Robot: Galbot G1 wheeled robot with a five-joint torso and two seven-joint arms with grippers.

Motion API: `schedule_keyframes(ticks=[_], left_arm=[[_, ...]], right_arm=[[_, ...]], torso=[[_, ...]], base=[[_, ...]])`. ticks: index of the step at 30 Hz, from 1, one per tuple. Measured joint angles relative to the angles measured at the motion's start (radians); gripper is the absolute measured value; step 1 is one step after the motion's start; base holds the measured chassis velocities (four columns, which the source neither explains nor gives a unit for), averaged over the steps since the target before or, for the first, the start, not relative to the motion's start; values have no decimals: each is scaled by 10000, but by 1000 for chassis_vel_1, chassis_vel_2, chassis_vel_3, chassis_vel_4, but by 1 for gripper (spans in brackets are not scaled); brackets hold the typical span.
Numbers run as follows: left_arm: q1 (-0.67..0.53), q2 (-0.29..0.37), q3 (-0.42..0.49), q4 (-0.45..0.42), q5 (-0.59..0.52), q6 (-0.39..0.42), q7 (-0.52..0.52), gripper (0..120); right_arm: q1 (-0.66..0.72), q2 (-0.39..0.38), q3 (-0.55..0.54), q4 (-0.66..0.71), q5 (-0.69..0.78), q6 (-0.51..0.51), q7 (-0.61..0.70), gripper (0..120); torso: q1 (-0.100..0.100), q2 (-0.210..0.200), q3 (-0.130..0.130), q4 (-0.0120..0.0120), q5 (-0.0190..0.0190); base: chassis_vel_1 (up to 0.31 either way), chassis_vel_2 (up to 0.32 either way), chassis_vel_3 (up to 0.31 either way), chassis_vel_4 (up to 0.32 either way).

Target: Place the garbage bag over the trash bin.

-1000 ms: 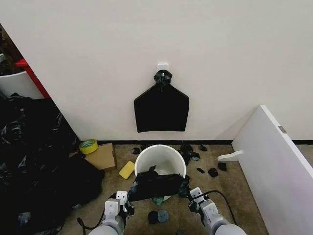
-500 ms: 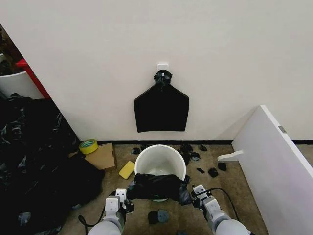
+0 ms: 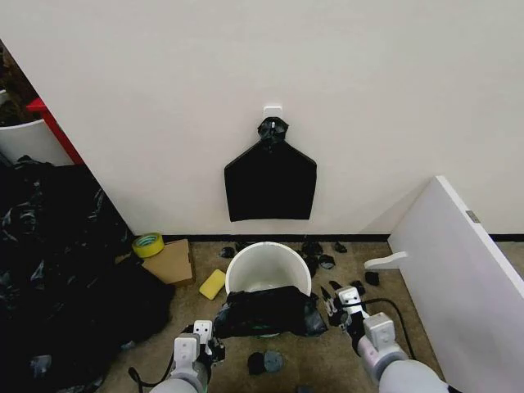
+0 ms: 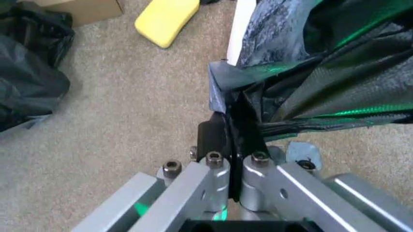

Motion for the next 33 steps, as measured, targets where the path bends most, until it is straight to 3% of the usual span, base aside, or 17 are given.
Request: schedule_keyframes(ticks=[8, 16, 19, 24, 30, 33], left_arm=[[-37, 4, -61, 0, -12, -9, -10, 0], [-49, -12, -62, -19, -44, -11, -15, 0], [-50, -11, -63, -31, -49, -10, -15, 0], [-69, -2, -63, -39, -59, -11, -15, 0], [-182, -2, 7, -28, -74, -14, -20, 0], [-187, -10, 27, -29, -77, -17, -23, 0]], right_arm=[[-257, -149, -284, 927, 1034, -1127, 469, 68], [-157, 229, -1156, 333, 574, -1304, 390, 95], [-111, 311, -1257, 161, 445, -1301, 337, 99], [-82, 456, -1413, -91, 232, -1296, 301, 100], [-119, 572, -1519, -384, -131, -1320, 351, 82], [-117, 570, -1517, -439, -150, -1317, 371, 67]], torso=[[0, 0, 0, 0, 0], [0, 0, 0, 0, 2], [0, 0, 0, 0, 2], [0, 0, 0, 0, 0], [0, 0, 0, -1, 1], [0, 0, 0, 0, 1]], base=[[0, 0, 0, 0], [0, 0, 0, 0], [0, 0, 0, 0], [0, 0, 0, 0], [0, 0, 0, 0], [0, 0, 0, 0]])
